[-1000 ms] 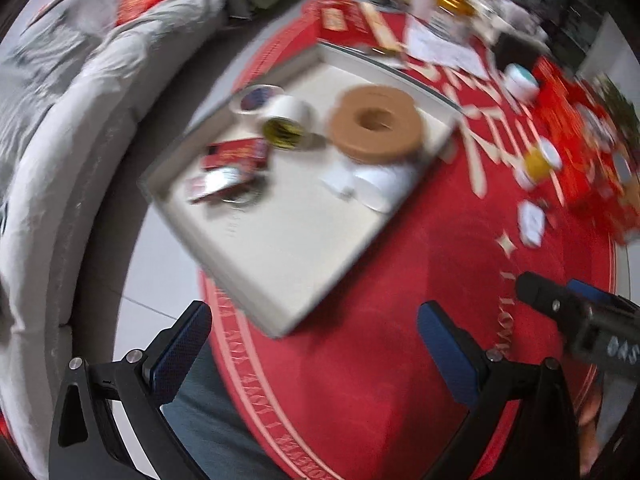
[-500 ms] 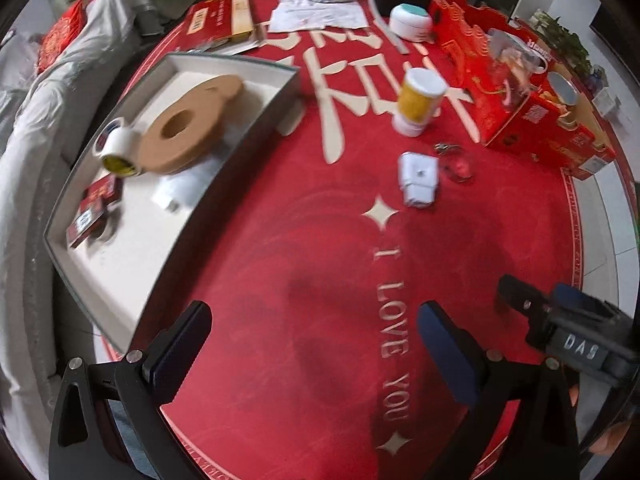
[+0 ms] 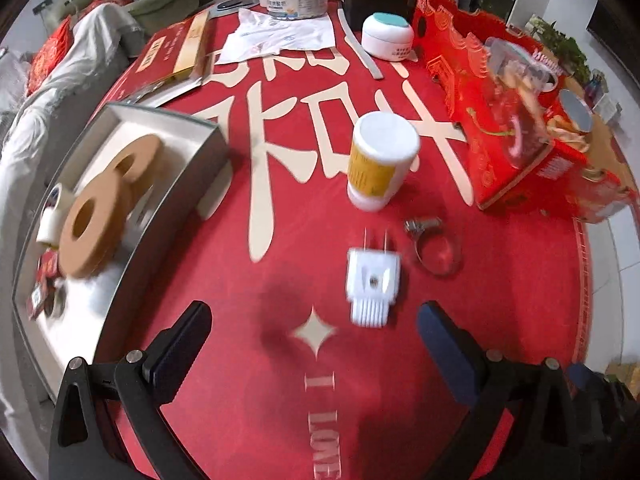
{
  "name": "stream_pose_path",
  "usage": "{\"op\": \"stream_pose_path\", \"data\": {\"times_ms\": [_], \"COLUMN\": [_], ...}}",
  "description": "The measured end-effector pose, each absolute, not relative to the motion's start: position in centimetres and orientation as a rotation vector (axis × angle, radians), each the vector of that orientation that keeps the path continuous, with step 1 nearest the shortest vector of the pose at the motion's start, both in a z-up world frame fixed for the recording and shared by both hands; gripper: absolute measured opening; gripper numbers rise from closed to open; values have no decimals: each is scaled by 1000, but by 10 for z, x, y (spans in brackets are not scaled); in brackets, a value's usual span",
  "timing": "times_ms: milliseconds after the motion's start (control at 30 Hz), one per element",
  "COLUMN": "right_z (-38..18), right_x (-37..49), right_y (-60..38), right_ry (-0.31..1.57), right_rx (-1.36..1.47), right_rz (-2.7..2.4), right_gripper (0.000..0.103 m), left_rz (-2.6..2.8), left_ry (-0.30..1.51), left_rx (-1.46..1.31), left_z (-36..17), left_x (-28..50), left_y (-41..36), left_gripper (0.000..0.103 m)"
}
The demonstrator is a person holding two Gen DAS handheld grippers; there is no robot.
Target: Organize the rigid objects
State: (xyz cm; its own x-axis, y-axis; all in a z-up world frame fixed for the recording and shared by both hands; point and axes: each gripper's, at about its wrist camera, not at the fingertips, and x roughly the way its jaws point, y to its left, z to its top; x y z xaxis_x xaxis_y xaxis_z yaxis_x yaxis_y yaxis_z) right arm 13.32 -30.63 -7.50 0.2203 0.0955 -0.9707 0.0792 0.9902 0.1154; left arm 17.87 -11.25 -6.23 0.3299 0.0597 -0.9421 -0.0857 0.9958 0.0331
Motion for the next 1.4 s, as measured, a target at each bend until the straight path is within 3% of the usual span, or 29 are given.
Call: {"op": "stream_pose_path", "data": {"times_ms": [700,767,800,867,933,1400], "right_z": [-89,-91,-92,-92,-93,-91], "right_x": [143,143,142,141,140,159], "right_y": [-294,-288,-285,-285,-283,-244], "right_ry": [1368,1371,1375,1371,1372,1316], "right_rx": [45,6,-22,-20,-21,-33], "right_rz": [12,11,10,12,13,76], "right_gripper": [103,103,103,103,103,103], "left_rz": [100,92,81,53,27,66], "left_ry": [1274,1265,1253,1230,1219,1256], "left_rx": [-73,-69,-59,-39,-14,-44], "left_z": [-98,-97,-95,-89,-84,-81], "left_x": [216,216,213,207,202,115], "left_y": [-95,-97,-99,-106,-116,-48], "left_gripper": [102,97,89,69,33,33]}}
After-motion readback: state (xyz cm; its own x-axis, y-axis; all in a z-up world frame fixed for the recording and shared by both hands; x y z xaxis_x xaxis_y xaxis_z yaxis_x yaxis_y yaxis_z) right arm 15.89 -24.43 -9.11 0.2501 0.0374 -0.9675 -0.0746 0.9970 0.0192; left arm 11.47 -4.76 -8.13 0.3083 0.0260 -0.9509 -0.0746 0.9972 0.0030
